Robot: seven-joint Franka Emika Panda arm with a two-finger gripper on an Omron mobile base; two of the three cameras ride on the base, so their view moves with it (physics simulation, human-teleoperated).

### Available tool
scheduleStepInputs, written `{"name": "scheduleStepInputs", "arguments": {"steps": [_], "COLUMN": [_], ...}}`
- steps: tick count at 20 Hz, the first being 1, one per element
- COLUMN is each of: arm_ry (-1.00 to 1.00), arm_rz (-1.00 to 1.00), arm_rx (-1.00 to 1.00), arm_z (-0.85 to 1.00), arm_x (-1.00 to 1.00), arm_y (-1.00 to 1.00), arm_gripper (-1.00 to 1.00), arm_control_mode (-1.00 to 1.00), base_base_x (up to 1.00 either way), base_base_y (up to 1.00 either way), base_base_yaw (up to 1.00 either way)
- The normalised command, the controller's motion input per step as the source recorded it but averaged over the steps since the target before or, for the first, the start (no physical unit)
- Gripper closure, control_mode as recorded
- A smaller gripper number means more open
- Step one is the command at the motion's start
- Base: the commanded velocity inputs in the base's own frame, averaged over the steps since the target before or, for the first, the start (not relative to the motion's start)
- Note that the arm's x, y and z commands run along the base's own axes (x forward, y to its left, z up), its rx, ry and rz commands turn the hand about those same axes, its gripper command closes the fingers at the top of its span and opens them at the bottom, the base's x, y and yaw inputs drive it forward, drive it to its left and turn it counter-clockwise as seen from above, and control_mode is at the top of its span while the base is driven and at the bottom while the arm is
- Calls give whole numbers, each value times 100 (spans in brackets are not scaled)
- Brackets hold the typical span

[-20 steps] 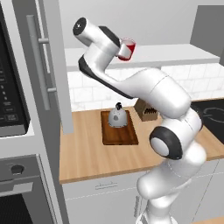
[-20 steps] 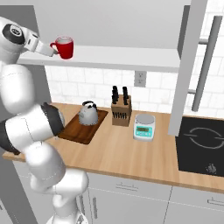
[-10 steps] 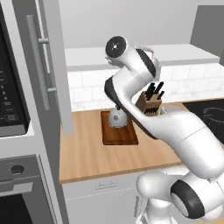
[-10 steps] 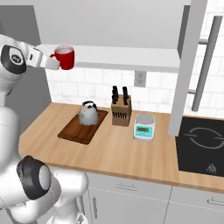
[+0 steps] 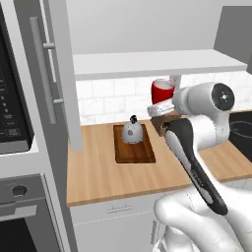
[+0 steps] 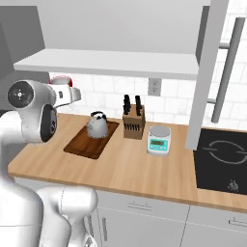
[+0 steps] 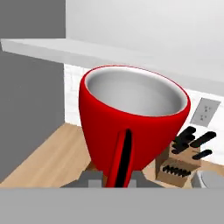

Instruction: Pick the kettle from the counter and place it on the tray. Then pick the mug from the cabinet and place it on the tray. Then close the cabinet doors.

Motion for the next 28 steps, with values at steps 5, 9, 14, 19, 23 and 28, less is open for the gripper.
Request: {"name": "scheduleStepInputs", "arguments": {"steps": [5,9,14,19,23,28], "arm_ry": [11,14,9,8,12,5], "arm_rz": [85,49,9,5,12,21], "arm_rx": [-9,0,0,0,0,0], "arm_z": [-59,-50,-28,-39,-58,-64], "arm_x": [-32,19,55,63,51,36], "arm_y": [-24,-8,0,-9,-18,-3], "arm_gripper": [100,100,100,100,100,100], "arm_control_mode": [-100,-100,-100,-100,-100,-100], "base_base_x": [0,0,0,0,0,0], "base_base_y": [0,0,0,0,0,0], "base_base_yaw": [0,0,0,0,0,0]}}
